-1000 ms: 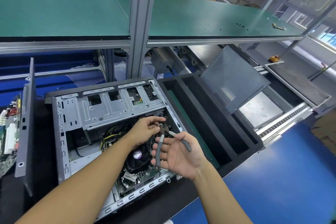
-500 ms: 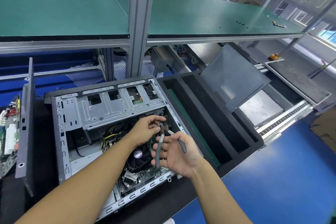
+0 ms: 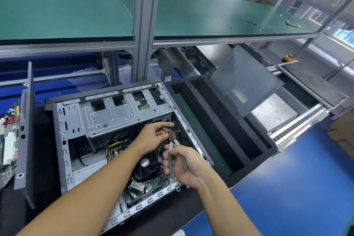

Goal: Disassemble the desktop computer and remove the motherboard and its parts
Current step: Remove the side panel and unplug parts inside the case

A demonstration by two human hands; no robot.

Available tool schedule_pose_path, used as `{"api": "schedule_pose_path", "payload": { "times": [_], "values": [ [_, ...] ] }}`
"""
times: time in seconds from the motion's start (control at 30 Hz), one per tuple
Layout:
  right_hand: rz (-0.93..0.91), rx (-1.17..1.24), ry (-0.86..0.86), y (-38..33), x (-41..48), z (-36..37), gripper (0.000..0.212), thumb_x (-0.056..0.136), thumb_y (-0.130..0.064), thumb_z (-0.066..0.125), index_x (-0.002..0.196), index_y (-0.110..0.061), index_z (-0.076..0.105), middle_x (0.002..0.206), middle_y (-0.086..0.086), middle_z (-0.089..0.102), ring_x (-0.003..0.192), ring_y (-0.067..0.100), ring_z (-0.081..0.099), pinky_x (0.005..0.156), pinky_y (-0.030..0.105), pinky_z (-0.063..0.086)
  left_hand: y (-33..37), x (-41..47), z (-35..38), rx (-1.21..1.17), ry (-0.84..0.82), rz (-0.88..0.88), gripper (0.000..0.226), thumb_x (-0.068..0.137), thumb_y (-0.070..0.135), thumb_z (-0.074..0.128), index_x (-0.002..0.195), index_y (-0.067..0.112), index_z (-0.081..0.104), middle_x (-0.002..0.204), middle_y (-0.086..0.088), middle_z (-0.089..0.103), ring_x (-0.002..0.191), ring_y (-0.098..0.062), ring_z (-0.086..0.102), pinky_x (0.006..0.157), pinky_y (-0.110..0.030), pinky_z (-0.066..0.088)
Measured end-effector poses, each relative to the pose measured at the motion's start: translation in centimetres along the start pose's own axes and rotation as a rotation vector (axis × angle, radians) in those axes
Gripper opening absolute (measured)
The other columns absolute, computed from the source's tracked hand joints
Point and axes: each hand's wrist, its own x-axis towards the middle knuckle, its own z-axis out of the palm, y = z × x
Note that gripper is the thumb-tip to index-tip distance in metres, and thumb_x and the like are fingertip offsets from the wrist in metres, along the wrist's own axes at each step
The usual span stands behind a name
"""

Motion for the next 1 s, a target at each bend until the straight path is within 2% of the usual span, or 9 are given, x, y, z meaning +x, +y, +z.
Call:
{"api": "schedule_pose_path", "payload": {
  "times": [0.07,0.17,0.27,0.33,0.43,0.53,0.73,0.93,1.0],
  "values": [
    [0.062,0.014,-0.01,-0.5,-0.2,-0.2,0.022,0.087,0.0,0.05,0.108,-0.005,0.051,0.072,0.011,0.055,0.057,0.022,0.05,0.05,0.03,0.041,0.0,0.0,-0.1,0.011,0.002,0.004,0.044,0.089,-0.006,0.063,0.12,0.025,0.07,0.099,-0.001,0.062,0.081,-0.004,0.062,0.088,-0.013,0.047],
    [0.135,0.01,-0.043,-1.1,-0.3,-0.4,0.034,0.077,-0.009,0.061,0.11,-0.006,0.055,0.075,0.009,0.055,0.06,0.022,0.049,0.054,0.031,0.042,0.0,0.0,-0.1,0.042,0.005,0.008,0.043,0.09,-0.005,0.063,0.119,0.026,0.07,0.099,-0.001,0.063,0.076,0.0,0.061,0.084,-0.011,0.047],
    [0.155,0.01,-0.033,-1.4,-0.2,-0.3,0.035,0.068,-0.009,0.068,0.102,-0.007,0.059,0.071,0.007,0.054,0.056,0.019,0.049,0.049,0.027,0.04,0.1,-0.1,0.0,0.062,0.009,0.006,0.043,0.089,-0.006,0.063,0.117,0.026,0.069,0.104,-0.007,0.064,0.078,-0.002,0.061,0.086,-0.013,0.047],
    [0.146,0.013,-0.012,-1.4,-0.1,-0.3,0.03,0.068,-0.008,0.068,0.097,-0.007,0.059,0.068,0.006,0.053,0.053,0.018,0.048,0.046,0.026,0.038,0.2,-0.1,0.0,0.059,0.012,0.008,0.044,0.089,-0.007,0.062,0.116,0.027,0.069,0.101,-0.004,0.062,0.077,-0.002,0.06,0.085,-0.012,0.047],
    [0.129,-0.017,0.036,-1.1,0.1,-0.2,0.012,0.082,-0.003,0.058,0.092,-0.009,0.058,0.065,0.007,0.054,0.051,0.018,0.048,0.045,0.025,0.039,0.3,-0.2,0.1,0.041,0.021,0.006,0.045,0.089,-0.01,0.061,0.113,0.027,0.07,0.097,-0.001,0.06,0.078,-0.004,0.06,0.084,-0.01,0.046],
    [0.111,-0.041,0.07,-0.6,0.2,0.0,0.015,0.09,0.001,0.046,0.091,-0.009,0.055,0.064,0.008,0.053,0.051,0.019,0.048,0.046,0.025,0.039,0.4,-0.2,0.2,0.035,0.018,-0.007,0.045,0.089,-0.01,0.061,0.115,0.026,0.069,0.099,-0.002,0.06,0.08,-0.007,0.06,0.087,-0.013,0.046],
    [0.026,-0.107,0.115,0.0,0.5,0.7,0.021,0.09,0.012,0.04,0.098,-0.006,0.048,0.061,0.012,0.049,0.047,0.022,0.048,0.044,0.026,0.039,0.5,-0.2,0.1,0.01,0.012,-0.029,0.046,0.09,-0.009,0.06,0.115,0.028,0.069,0.1,-0.006,0.062,0.087,-0.015,0.063,0.094,-0.02,0.047],
    [-0.025,-0.186,0.184,0.6,0.8,1.2,0.023,0.086,0.013,0.039,0.09,-0.007,0.05,0.058,0.011,0.048,0.045,0.021,0.046,0.042,0.026,0.04,0.6,-0.4,0.2,0.011,0.018,-0.047,0.044,0.09,-0.008,0.06,0.118,0.026,0.069,0.103,-0.011,0.064,0.094,-0.027,0.07,0.101,-0.028,0.047],
    [-0.039,-0.201,0.198,0.8,0.8,1.3,0.024,0.086,0.013,0.039,0.088,-0.008,0.05,0.057,0.01,0.048,0.045,0.021,0.046,0.042,0.026,0.039,0.7,-0.4,0.3,0.002,0.025,-0.048,0.044,0.091,-0.008,0.059,0.118,0.025,0.069,0.102,-0.01,0.064,0.097,-0.027,0.071,0.102,-0.03,0.048]
  ]
}}
